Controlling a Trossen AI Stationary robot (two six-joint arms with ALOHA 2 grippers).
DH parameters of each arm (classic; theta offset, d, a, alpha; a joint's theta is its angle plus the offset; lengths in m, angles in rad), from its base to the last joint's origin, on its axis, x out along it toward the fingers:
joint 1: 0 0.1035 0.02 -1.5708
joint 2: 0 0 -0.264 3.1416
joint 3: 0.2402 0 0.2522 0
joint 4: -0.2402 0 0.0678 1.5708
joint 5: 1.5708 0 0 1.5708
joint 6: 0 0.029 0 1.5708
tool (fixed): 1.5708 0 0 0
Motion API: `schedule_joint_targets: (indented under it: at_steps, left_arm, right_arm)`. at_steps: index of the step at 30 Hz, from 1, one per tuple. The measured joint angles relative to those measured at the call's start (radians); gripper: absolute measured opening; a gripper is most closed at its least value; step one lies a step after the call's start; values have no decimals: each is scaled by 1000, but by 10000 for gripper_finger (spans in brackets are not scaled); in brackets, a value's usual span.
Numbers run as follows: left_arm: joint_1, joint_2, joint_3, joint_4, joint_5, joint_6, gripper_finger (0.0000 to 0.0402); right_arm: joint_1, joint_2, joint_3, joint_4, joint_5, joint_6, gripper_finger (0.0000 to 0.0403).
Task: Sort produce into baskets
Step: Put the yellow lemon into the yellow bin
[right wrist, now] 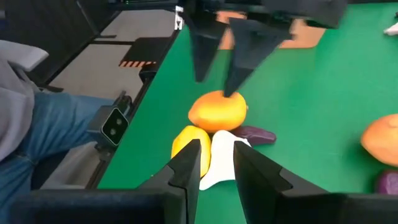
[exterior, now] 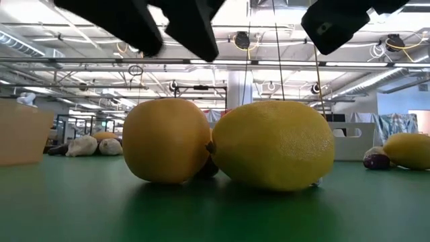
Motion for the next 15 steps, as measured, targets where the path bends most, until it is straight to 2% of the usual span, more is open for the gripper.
schedule_joint_targets:
  at_steps: [7,10,15]
  left_arm:
    - [-18,4,0,0,-13,-5,270]
    - [-11,4,0,-9,17,2,270]
    - [5,3,0,23,38,75,270]
  right_arm:
    - [0,0,0,-13,0,6,86]
    - [0,0,0,-13,0,8,86]
    - [0,0,0,-13,0,11,86]
